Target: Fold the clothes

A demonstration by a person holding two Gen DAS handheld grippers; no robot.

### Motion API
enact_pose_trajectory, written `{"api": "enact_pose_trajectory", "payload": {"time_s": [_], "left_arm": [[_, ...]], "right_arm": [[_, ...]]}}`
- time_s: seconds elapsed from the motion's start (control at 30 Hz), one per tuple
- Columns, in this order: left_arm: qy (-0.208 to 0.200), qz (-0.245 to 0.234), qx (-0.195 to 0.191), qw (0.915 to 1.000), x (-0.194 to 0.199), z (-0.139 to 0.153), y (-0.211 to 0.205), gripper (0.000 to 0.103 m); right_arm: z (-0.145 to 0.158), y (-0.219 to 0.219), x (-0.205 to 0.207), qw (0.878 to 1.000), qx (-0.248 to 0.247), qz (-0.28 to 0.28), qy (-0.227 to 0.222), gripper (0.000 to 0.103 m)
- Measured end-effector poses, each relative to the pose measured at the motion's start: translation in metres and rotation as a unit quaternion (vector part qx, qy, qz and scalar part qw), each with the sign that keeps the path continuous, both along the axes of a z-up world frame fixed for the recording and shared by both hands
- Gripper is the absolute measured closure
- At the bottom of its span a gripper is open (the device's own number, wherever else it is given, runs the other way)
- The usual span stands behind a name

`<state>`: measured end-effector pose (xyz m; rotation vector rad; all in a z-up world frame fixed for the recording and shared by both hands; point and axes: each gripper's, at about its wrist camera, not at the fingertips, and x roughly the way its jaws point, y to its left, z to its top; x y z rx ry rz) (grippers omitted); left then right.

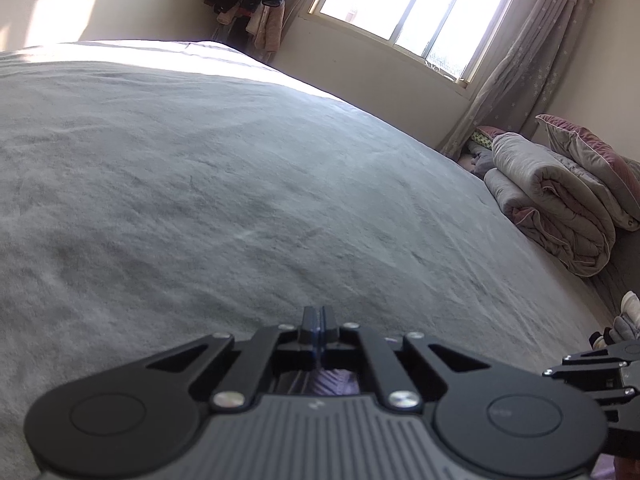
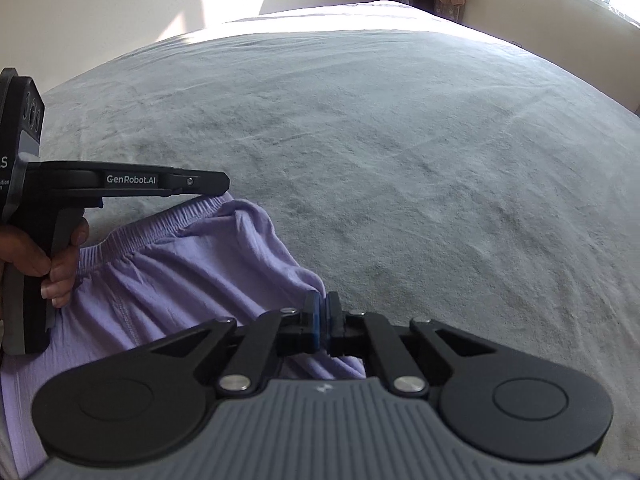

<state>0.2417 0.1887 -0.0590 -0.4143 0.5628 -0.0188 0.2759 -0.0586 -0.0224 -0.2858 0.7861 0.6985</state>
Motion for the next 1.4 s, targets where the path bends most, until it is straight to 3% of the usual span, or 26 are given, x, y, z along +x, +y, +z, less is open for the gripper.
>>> {"api": "enact_pose_trajectory", "payload": {"time_s": [0.23, 0.3, 0.4, 0.47, 0.57, 0.7, 0.77, 0.8, 0.87, 0.93, 0.97, 1.0, 1.03, 1.17, 1.4], "left_arm": [[-0.008, 0.009, -0.005, 0.9999, -0.001, 0.002, 0.003, 0.103], [-0.005, 0.005, -0.010, 0.9999, -0.001, 0.002, 0.003, 0.102], [0.000, -0.002, -0.018, 0.9998, 0.000, 0.001, 0.004, 0.087], [0.003, -0.007, -0.022, 0.9997, 0.001, 0.001, 0.004, 0.065], [0.008, -0.014, -0.030, 0.9994, 0.002, 0.001, 0.004, 0.053], [0.018, -0.019, -0.005, 0.9996, 0.004, 0.000, -0.002, 0.061], [0.025, -0.020, 0.002, 0.9995, 0.006, -0.002, -0.004, 0.086], [0.026, -0.019, 0.006, 0.9995, 0.006, -0.003, -0.005, 0.087], [0.026, -0.014, 0.020, 0.9994, 0.006, -0.003, -0.007, 0.096], [0.023, -0.005, 0.030, 0.9993, 0.006, -0.002, -0.007, 0.099], [0.022, -0.001, 0.034, 0.9992, 0.006, -0.001, -0.007, 0.100], [0.020, 0.003, 0.038, 0.9990, 0.005, -0.001, -0.008, 0.101], [0.019, 0.007, 0.043, 0.9989, 0.005, -0.001, -0.008, 0.103], [0.008, 0.045, 0.078, 0.9959, 0.001, 0.006, -0.005, 0.103], [0.023, 0.042, 0.094, 0.9944, 0.004, 0.007, -0.010, 0.102]], "right_arm": [[0.008, 0.011, 0.018, 0.996, -0.028, -0.026, -0.076, 0.100], [-0.002, 0.014, 0.020, 0.997, -0.041, -0.021, -0.069, 0.100], [-0.019, 0.019, 0.017, 0.996, -0.059, -0.014, -0.071, 0.099], [-0.019, 0.016, 0.016, 0.996, -0.048, -0.021, -0.070, 0.098], [-0.014, 0.008, 0.018, 0.998, -0.016, -0.037, -0.054, 0.091], [-0.011, -0.005, 0.015, 0.998, -0.002, -0.046, -0.047, 0.089], [-0.010, -0.012, 0.014, 0.998, 0.003, -0.052, -0.040, 0.083], [-0.010, -0.016, 0.013, 0.998, 0.006, -0.056, -0.035, 0.074], [-0.012, -0.022, 0.012, 0.998, 0.013, -0.062, -0.025, 0.069], [-0.016, -0.022, 0.012, 0.998, 0.011, -0.056, -0.025, 0.070], [-0.017, -0.019, 0.011, 0.998, 0.008, -0.050, -0.028, 0.077], [-0.018, -0.017, 0.010, 0.999, 0.006, -0.044, -0.031, 0.096], [-0.017, -0.015, 0.010, 0.998, 0.004, -0.042, -0.036, 0.100], [-0.013, -0.006, 0.012, 0.997, 0.001, -0.042, -0.058, 0.100], [-0.020, -0.003, 0.023, 0.997, -0.002, -0.049, -0.057, 0.097]]}}
